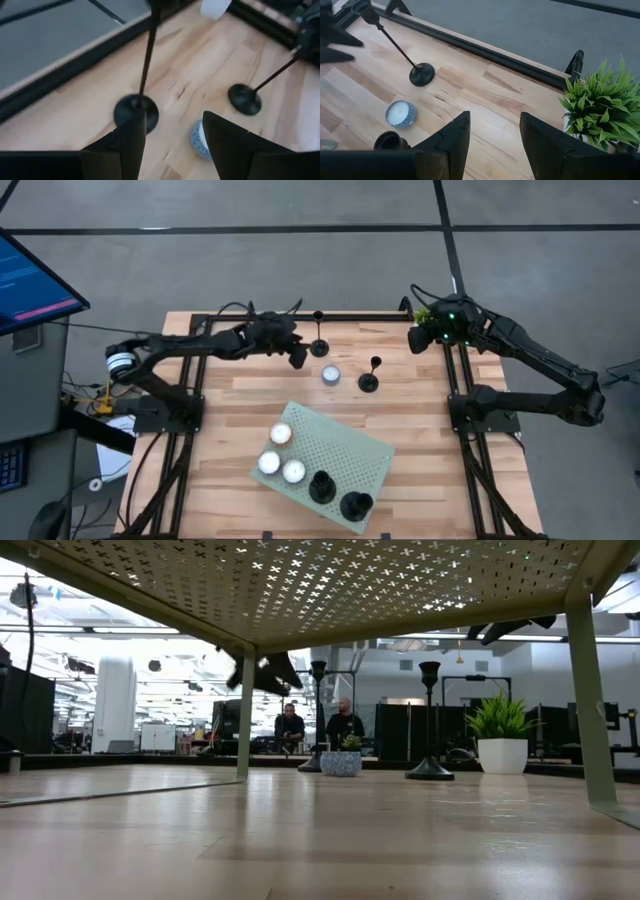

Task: Pick & Place candle stick holders
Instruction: Put the blue patterned scented candle on the shelf aligned with the other blue patterned scented candle

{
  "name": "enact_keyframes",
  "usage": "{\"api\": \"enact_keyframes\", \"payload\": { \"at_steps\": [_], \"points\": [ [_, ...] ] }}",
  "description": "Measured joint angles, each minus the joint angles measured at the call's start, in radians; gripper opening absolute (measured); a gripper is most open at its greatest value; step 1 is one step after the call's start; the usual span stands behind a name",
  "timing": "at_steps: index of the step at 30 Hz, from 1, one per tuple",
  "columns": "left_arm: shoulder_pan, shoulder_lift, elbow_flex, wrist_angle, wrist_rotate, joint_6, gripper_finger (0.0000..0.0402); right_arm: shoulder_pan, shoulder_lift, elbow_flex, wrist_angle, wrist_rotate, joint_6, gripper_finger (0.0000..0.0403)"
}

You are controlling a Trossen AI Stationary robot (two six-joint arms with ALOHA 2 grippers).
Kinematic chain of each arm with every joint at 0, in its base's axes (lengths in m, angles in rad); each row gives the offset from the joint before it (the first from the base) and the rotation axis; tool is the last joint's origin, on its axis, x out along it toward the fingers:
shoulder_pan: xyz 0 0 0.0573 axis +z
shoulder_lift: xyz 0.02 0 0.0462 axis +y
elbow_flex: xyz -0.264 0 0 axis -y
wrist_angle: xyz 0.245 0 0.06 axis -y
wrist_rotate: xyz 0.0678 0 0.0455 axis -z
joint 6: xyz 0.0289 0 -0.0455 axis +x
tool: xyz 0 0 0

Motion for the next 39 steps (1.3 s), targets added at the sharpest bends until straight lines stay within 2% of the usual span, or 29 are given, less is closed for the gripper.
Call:
{"api": "enact_keyframes", "payload": {
  "at_steps": [6,18,30,39],
  "points": [
    [-0.032,0.121,-0.005,0.08,0.021,-0.004,0.0185,0.0,0.002,0.0,0.0,0.025,0.0,0.0163],
    [-0.085,0.237,0.006,0.165,0.022,-0.003,0.0179,0.0,0.002,0.0,0.0,0.027,-0.003,0.0163],
    [-0.154,0.324,0.04,0.179,-0.106,-0.044,0.0175,0.0,0.002,0.0,-0.005,0.027,-0.011,0.0163],
    [-0.154,0.331,0.04,0.191,-0.14,-0.045,0.0175,0.0,0.002,0.0,-0.008,0.027,-0.03,0.0163]
  ]
}}
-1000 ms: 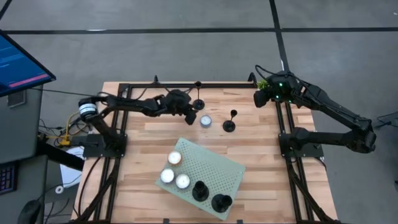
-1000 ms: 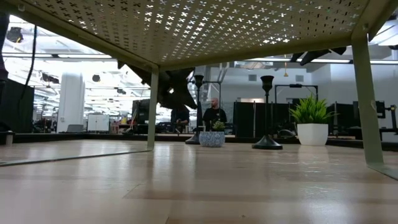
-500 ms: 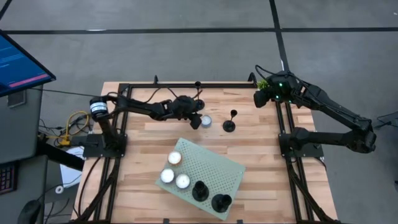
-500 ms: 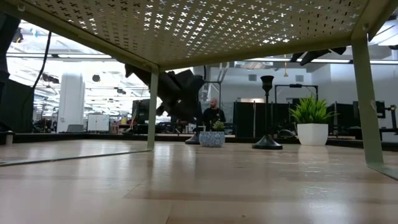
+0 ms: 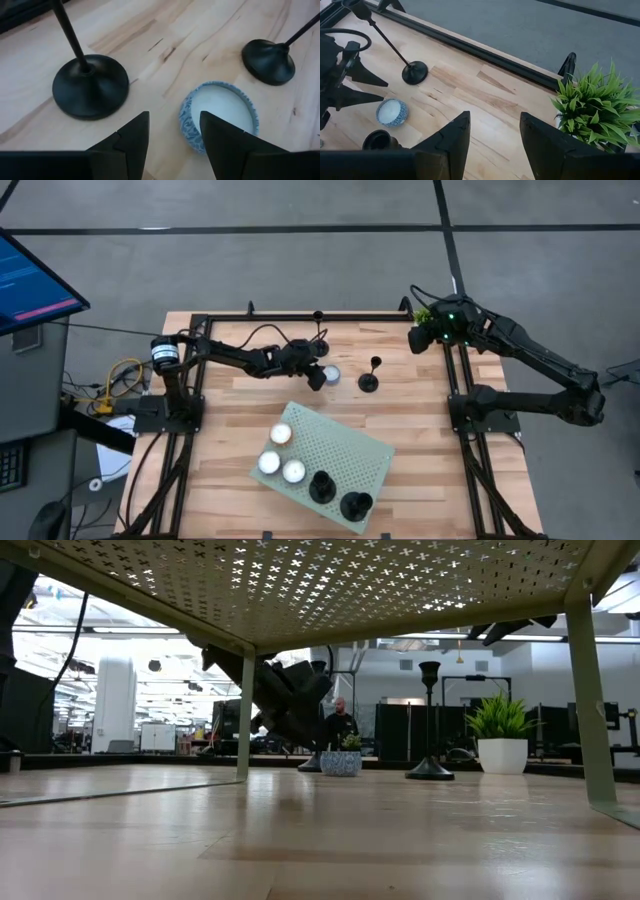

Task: Pick & Place candle stick holders
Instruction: Put the blue patterned scented candle on the shelf aligned with the other blue patterned scented candle

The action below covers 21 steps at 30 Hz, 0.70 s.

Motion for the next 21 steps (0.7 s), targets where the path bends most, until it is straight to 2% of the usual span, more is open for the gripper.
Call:
{"api": "enact_keyframes", "payload": {
  "at_steps": [21],
  "points": [
    [0.0,0.041,0.0,0.01,0.03,0.0,0.0175,0.0,0.0,0.0,0.0,0.0,-0.008,0.0163]
  ]
}}
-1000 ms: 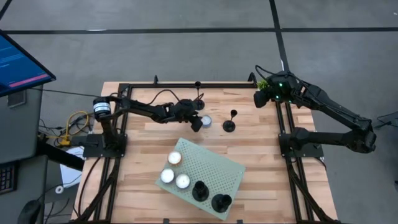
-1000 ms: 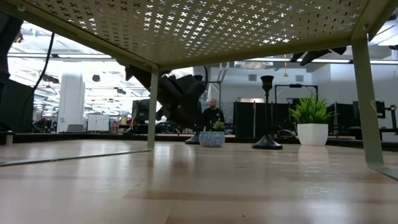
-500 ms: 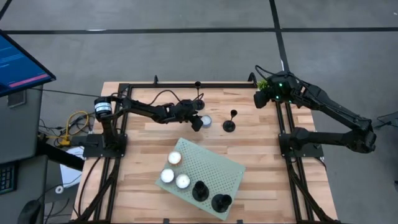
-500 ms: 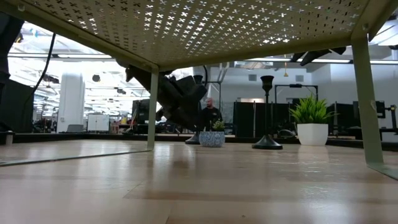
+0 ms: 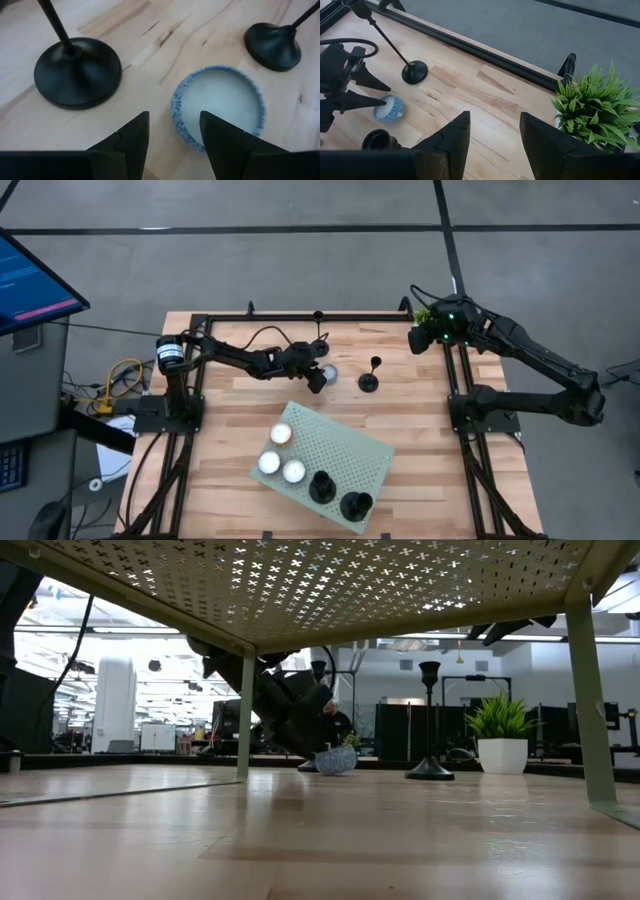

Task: Pick & Place candle stick holders
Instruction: Put the blue patterned scented candle on the shelf aligned with the other blue patterned scented candle

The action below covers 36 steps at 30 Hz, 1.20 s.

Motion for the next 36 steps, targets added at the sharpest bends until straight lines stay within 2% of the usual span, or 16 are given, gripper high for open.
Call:
{"api": "enact_keyframes", "payload": {
  "at_steps": [5,12,14,24,31,36],
  "points": [
    [0.0,-0.016,0.0,0.001,0.0,0.0,0.0149,0.0,0.0,0.0,0.0,0.0,0.0,0.0163],
    [0.0,-0.016,0.0,-0.004,0.0,0.0,0.0028,0.0,0.0,0.0,0.0,0.0,0.0,0.0163],
    [0.0,-0.016,0.0,-0.007,0.002,0.0,0.0009,0.0,0.0,0.0,0.0,0.0,0.0,0.0163],
    [0.0,-0.023,-0.001,-0.024,0.04,-0.003,0.0002,0.0,0.0,0.0,0.0,-0.003,0.0,0.0163],
    [0.003,-0.106,-0.001,-0.064,0.004,0.023,0.0002,0.0,0.0,0.0,0.0,-0.003,0.0,0.0163],
    [0.003,-0.15,-0.001,-0.09,0.017,0.051,0.0012,0.0,0.0,0.0,0.0,-0.003,-0.014,0.0163]
  ]
}}
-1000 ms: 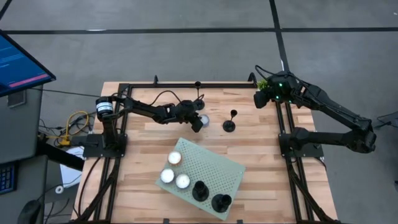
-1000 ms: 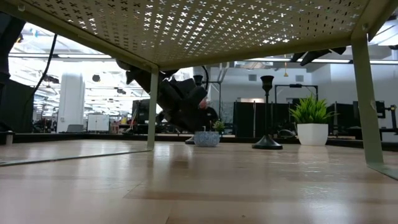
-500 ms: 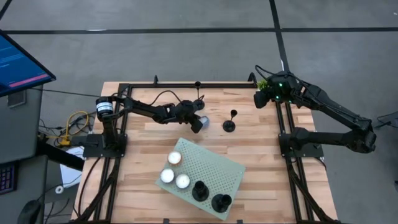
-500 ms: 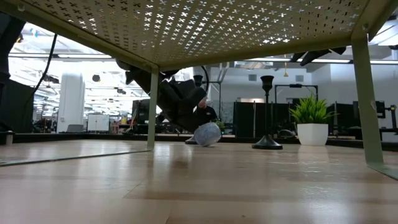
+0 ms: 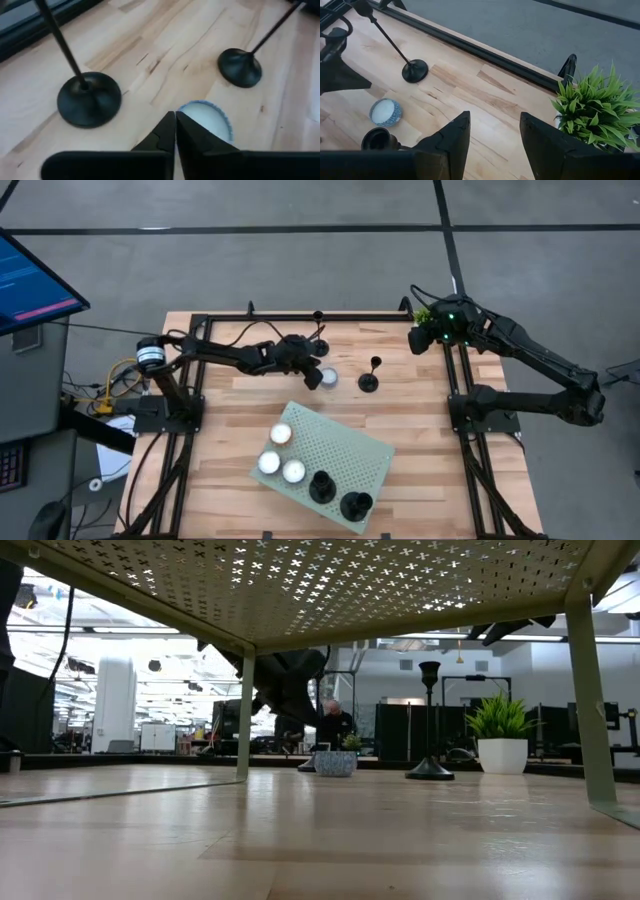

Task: Pick & Place candle stick holders
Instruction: Put the blue patterned scented candle on the shelf aligned with the other blue patterned scented candle

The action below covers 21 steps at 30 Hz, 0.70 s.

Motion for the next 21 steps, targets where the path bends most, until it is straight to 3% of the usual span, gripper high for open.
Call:
{"api": "enact_keyframes", "payload": {
  "at_steps": [13,21],
  "points": [
    [-0.002,0.102,0.0,0.014,0.013,-0.062,0.0145,0.0,0.0,0.0,0.0,0.0,-0.002,0.0163],
    [0.003,0.109,0.0,0.02,0.009,-0.064,0.016,0.0,0.0,0.0,0.0,0.0,-0.002,0.0163]
  ]
}}
